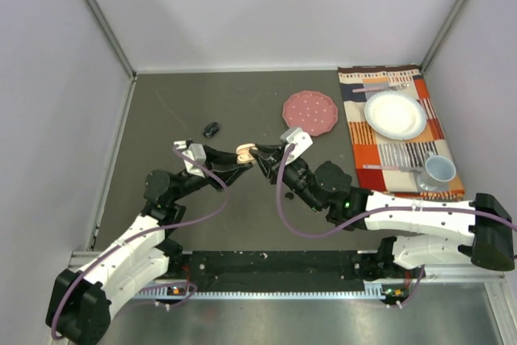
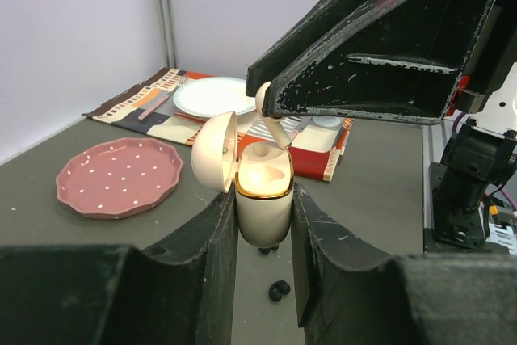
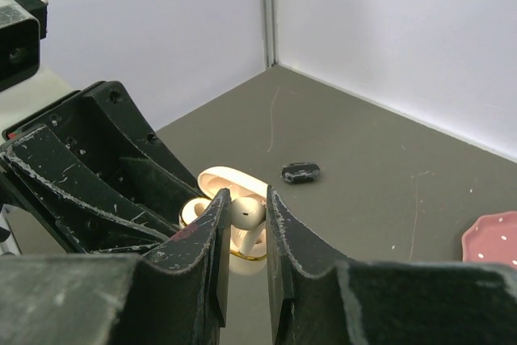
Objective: Insert the wireless bluetooth earbuds into the charging case
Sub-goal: Insert the right earbud into the right side groove of the charging case.
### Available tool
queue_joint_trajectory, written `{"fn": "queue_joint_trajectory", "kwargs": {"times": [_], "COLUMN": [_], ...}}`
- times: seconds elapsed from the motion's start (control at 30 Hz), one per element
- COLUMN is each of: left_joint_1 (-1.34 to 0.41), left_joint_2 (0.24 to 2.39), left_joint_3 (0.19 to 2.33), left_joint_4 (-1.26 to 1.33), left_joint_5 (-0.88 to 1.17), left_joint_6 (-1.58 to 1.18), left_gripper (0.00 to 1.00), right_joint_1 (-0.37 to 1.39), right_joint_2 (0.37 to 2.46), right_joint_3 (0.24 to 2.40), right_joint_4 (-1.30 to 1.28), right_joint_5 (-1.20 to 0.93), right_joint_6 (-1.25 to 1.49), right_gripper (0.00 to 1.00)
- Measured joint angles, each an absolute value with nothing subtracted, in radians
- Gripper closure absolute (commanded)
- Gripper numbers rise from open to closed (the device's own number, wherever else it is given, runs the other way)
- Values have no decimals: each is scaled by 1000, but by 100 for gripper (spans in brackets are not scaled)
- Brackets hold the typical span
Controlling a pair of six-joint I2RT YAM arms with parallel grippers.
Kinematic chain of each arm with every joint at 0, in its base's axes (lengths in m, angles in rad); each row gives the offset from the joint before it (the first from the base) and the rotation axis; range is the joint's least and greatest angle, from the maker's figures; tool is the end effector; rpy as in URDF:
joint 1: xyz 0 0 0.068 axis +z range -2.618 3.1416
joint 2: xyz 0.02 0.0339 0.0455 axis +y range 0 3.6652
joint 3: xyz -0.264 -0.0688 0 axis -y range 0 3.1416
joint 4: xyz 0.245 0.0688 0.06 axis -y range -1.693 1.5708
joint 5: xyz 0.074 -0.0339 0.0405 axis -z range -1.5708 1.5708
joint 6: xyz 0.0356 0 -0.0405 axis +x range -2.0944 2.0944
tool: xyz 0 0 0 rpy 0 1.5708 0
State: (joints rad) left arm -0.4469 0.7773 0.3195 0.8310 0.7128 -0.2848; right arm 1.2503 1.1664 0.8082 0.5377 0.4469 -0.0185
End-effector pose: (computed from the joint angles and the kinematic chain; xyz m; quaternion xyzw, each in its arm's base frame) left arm 0.1451 -0.0954 0.2810 0.3300 0.5032 -0.4606 0.6525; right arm 0.1000 0.2524 0.3454 -0.2334 0.6042 0.3165 0.6931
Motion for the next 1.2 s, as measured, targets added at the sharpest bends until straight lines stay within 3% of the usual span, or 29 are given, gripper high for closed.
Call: {"fn": "queue_joint_trajectory", "kwargs": {"times": [1.2], "left_joint_1": [-450], "left_joint_2": [768], "left_joint_3": [296], "left_joint_4": [860], "left_joint_5": [687], "left_joint_6": [-288], "left_gripper": [100], "right_joint_1": [1254], "right_joint_2": [1221], "right_joint_3": [807], "right_joint_4": [607], "right_joint_5": [495], "right_joint_6": [-79], "right_gripper": [92]}}
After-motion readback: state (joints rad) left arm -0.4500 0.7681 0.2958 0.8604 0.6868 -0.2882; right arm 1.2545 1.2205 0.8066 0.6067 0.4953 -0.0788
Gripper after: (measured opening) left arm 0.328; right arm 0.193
